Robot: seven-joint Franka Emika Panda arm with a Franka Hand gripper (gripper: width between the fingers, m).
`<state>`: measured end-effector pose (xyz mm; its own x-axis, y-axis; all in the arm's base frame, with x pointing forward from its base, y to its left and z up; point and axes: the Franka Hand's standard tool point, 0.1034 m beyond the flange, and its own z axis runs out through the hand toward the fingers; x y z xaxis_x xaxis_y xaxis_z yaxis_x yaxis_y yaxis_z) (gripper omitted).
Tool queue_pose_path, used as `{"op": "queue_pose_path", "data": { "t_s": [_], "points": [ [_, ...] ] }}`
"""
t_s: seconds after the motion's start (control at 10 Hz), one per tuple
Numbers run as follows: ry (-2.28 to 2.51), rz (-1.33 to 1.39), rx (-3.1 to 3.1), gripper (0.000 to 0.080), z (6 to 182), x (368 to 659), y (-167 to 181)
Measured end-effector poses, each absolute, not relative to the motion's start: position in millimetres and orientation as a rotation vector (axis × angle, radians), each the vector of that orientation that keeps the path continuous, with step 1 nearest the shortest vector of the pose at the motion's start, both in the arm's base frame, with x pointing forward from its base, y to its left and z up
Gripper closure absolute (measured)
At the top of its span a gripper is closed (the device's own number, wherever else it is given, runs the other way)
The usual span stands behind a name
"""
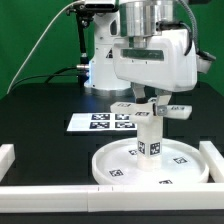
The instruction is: Assemble round table
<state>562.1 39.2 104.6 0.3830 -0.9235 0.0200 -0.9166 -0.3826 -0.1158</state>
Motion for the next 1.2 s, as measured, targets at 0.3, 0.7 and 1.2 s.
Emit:
{"op": "queue_pose_path", "data": {
  "t_s": [0.3,0.7,1.2],
  "points": [
    [1.560,-0.107,-2.618,0.0159,119.4,564.1,38.8],
    [1.079,-0.171,-2.837,0.0151,133.3,567.8,46.3],
    [0.417,-0.205,-3.037,0.0151,129.3,561.1,56.7]
  ]
}}
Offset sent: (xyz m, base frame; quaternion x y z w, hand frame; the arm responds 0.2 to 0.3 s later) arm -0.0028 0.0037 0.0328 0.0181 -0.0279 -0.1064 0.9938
